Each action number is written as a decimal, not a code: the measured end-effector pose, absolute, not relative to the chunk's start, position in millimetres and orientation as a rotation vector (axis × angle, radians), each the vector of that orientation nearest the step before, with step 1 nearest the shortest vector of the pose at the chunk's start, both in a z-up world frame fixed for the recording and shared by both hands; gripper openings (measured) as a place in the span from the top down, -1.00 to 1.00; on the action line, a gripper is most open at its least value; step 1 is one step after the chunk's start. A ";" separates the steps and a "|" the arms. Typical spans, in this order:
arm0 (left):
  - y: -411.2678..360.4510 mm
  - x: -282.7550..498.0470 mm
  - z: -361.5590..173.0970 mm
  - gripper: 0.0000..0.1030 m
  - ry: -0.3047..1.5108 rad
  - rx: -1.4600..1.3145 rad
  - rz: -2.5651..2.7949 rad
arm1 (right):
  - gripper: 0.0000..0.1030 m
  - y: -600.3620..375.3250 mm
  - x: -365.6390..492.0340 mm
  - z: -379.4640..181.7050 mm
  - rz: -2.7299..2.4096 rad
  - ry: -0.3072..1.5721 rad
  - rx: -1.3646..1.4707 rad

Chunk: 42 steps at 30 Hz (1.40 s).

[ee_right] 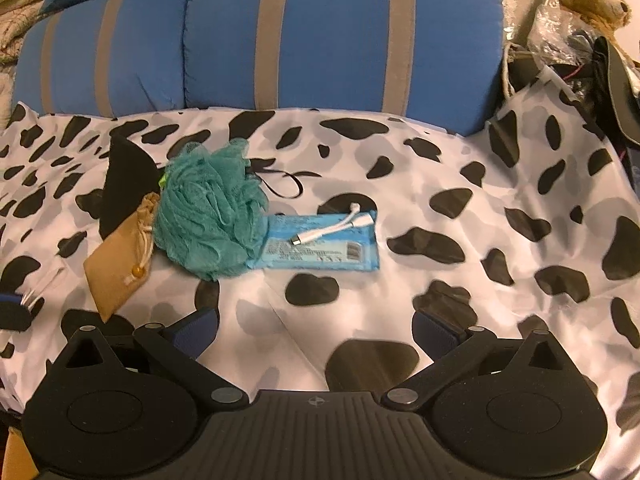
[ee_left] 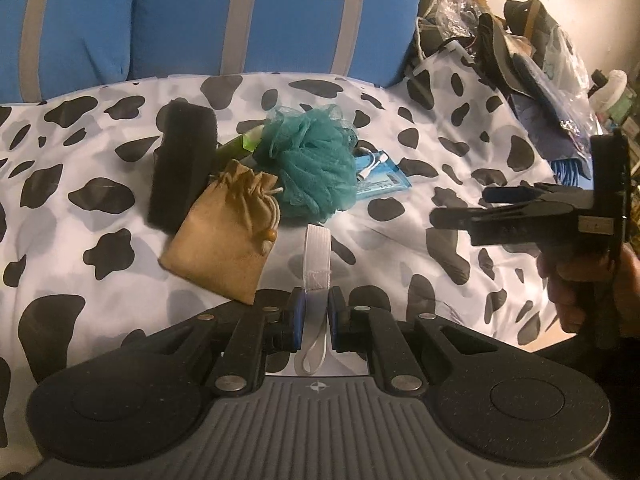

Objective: Organize soft objects
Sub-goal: 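Close the left gripper on the white strap and lift it, then close the right gripper on the white cable on the blue wipes packet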

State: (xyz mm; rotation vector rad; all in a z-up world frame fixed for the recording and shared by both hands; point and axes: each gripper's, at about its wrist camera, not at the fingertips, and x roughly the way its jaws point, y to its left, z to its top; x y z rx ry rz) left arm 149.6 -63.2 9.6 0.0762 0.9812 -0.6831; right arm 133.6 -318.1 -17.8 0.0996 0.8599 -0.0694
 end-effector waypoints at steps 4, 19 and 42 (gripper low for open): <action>-62.7 151.6 13.4 0.75 0.981 0.065 -0.678 | -0.97 -322.8 145.4 -21.1 -0.062 0.838 0.120; -73.1 148.0 20.4 0.75 0.933 0.143 -0.669 | -0.57 -331.8 202.4 -53.7 -0.057 0.821 0.101; -78.3 153.1 25.3 0.75 0.932 0.141 -0.683 | 0.06 -341.0 256.9 -93.5 -0.154 0.855 0.132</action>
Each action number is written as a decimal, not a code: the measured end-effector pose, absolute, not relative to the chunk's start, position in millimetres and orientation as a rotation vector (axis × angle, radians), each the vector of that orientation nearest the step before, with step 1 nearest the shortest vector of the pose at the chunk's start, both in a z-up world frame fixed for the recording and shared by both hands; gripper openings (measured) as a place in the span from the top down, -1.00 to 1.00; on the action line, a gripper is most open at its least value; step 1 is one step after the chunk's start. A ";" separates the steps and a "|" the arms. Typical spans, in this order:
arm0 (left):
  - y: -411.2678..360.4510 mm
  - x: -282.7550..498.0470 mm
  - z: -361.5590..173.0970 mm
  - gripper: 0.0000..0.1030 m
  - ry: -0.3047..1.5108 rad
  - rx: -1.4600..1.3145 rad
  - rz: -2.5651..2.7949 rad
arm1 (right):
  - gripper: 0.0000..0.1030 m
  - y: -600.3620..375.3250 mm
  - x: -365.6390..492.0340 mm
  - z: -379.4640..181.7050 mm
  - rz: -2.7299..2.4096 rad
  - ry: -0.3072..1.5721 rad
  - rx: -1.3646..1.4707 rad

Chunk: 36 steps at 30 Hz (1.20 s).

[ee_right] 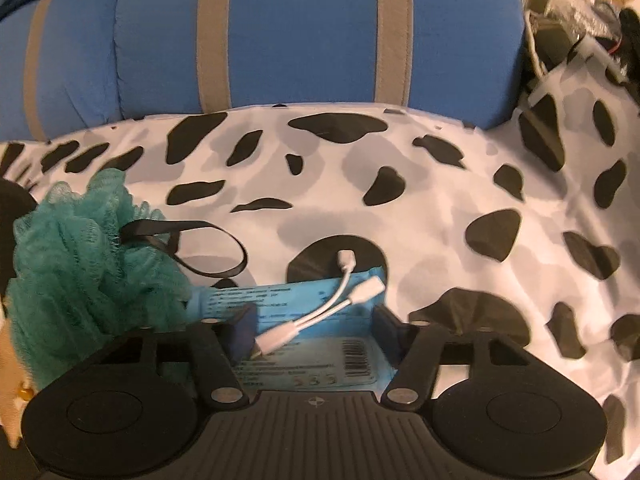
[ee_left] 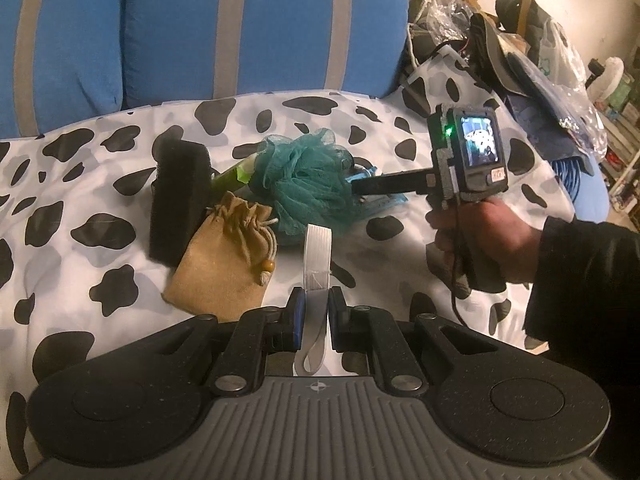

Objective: Organize soft objects
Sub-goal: 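Close the right gripper on the white cable on the blue wipes packet, then carry the white strap and white cable toward the cardboard box with both grippers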

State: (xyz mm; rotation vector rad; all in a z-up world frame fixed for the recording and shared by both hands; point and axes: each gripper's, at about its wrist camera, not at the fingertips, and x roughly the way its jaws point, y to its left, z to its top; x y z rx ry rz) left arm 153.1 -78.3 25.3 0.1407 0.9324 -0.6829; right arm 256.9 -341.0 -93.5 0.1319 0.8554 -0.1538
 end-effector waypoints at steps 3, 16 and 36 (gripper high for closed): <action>-78.9 153.5 24.1 0.75 0.938 0.139 -0.682 | 0.52 -341.0 256.5 -90.5 -0.161 0.869 0.112; -84.0 153.6 18.8 0.75 0.948 0.154 -0.682 | 0.88 -347.0 238.3 -78.8 -0.190 0.869 0.105; -76.7 136.3 25.9 0.75 0.919 0.113 -0.654 | 0.88 -328.2 148.6 -16.4 -0.176 0.811 0.149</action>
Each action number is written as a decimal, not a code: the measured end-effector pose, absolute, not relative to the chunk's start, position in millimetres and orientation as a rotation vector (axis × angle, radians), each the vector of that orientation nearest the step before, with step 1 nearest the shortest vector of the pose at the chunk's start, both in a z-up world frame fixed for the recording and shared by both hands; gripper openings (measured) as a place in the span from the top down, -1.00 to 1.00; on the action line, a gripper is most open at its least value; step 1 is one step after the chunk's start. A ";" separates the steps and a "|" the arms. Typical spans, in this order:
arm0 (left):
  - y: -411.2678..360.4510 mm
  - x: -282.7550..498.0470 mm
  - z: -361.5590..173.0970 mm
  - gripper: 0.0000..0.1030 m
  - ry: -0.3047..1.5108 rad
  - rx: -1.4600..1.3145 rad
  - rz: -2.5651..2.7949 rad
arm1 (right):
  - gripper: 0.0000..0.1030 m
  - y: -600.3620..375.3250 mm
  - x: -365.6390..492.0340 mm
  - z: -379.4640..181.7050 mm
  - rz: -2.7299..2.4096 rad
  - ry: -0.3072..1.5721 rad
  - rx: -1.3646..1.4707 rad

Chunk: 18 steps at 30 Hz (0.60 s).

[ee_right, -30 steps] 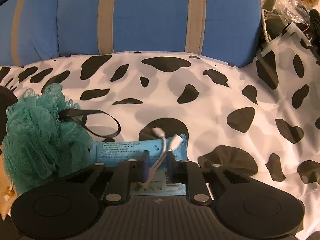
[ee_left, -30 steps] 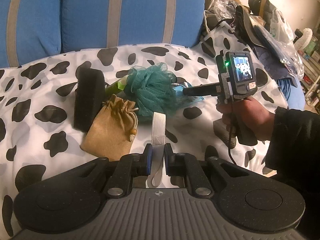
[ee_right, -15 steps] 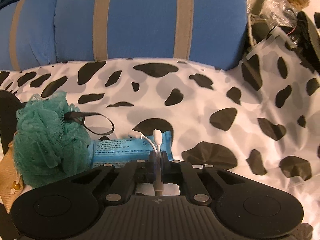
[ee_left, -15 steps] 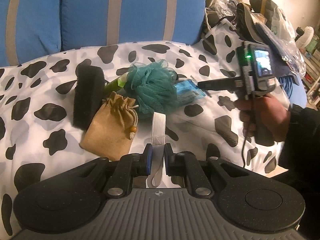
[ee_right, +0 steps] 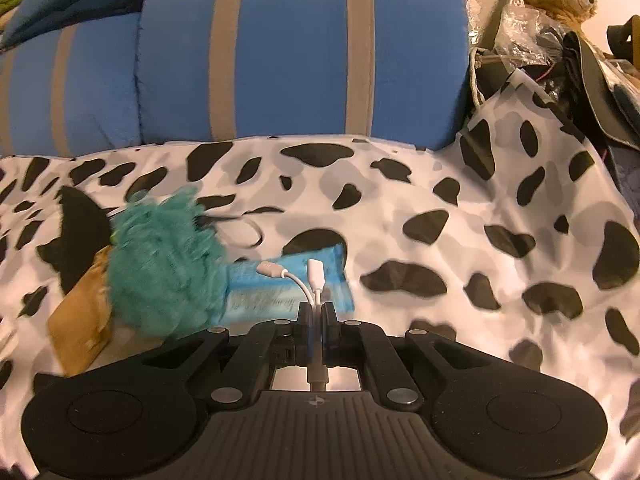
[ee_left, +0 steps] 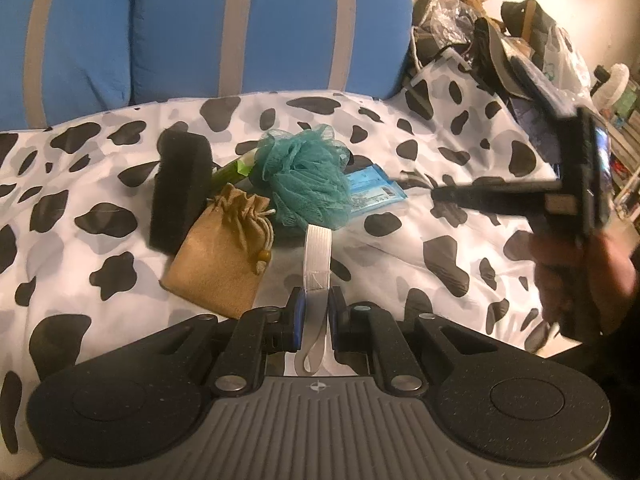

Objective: Organize soft objects
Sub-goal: 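Carry the white strap and white cable toward the cardboard box with both grippers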

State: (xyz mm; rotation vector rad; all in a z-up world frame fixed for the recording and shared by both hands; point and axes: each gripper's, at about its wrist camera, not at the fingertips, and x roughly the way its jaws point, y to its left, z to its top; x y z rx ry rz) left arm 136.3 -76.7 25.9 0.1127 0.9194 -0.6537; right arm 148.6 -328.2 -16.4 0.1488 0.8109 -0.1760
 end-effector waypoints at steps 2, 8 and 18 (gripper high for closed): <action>-73.1 131.1 28.0 0.75 0.909 0.099 -0.648 | 0.88 -323.2 135.1 -11.8 -0.159 0.805 0.153; -66.4 113.3 27.7 0.75 0.906 0.091 -0.628 | 0.88 -309.9 94.7 3.5 -0.103 0.790 0.185; -60.9 74.9 22.0 0.75 0.940 0.144 -0.629 | 0.88 -274.8 43.5 16.2 0.022 0.808 0.209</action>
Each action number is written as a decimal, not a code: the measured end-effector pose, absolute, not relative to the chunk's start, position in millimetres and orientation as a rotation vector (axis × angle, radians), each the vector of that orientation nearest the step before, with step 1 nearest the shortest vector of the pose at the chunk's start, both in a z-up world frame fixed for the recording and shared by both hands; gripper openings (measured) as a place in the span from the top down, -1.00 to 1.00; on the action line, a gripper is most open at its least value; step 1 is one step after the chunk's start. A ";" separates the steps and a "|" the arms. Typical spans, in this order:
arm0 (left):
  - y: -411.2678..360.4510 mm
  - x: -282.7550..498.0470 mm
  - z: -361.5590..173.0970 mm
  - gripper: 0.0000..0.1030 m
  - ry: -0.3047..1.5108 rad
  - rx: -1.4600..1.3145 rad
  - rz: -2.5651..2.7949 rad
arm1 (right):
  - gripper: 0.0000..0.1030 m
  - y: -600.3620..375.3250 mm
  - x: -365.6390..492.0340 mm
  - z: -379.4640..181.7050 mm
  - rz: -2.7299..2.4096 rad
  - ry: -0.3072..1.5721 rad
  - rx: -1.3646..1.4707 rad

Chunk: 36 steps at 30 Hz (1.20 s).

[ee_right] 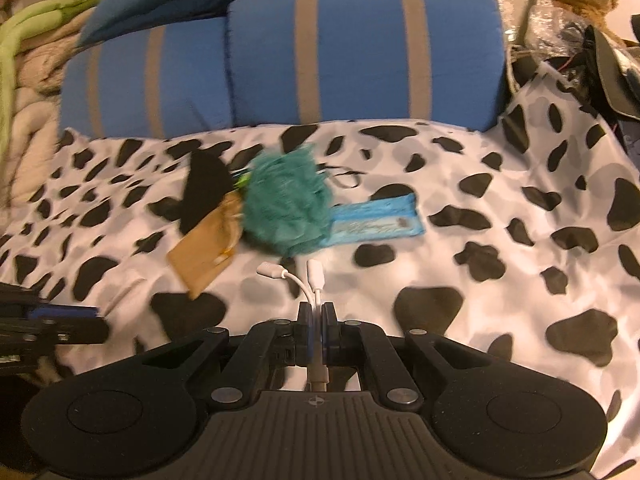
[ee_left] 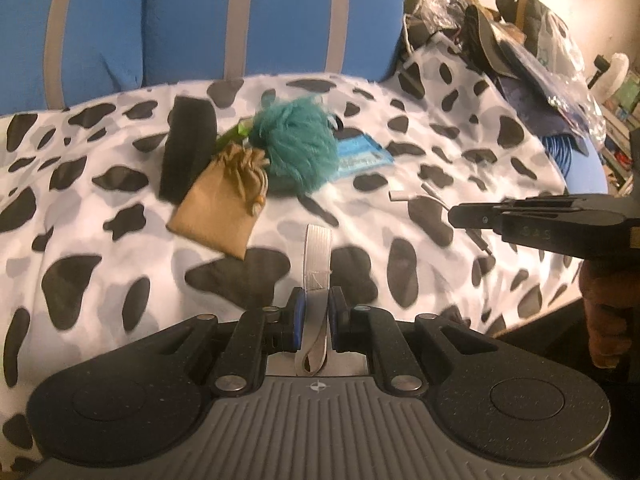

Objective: Organize soft objects
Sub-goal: 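Carry the white strap and white cable toward the cardboard box with both grippers, then open both grippers to drop the strap and cable into the box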

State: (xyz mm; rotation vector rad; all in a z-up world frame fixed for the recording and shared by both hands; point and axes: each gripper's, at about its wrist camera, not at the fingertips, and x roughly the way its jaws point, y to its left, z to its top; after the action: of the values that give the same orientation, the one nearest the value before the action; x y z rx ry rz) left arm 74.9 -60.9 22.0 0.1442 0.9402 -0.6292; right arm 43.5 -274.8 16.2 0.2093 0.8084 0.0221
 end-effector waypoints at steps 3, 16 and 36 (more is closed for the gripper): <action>-58.5 64.9 16.8 0.75 0.967 0.162 -0.621 | 0.88 -266.5 31.4 16.9 0.051 0.828 0.216; -43.4 28.5 -0.3 0.75 1.070 0.196 -0.548 | 0.88 -231.5 -7.2 7.5 0.184 0.961 0.198; -36.0 26.7 -26.2 -0.04 1.281 0.196 -0.462 | -0.49 -186.0 -17.2 -31.2 0.301 1.249 0.005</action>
State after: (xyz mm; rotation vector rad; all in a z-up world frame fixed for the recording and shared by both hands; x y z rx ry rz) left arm 26.7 -36.0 -26.2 0.1964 1.2807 -0.4625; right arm -17.2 -186.0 -31.2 0.0049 1.2493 0.3014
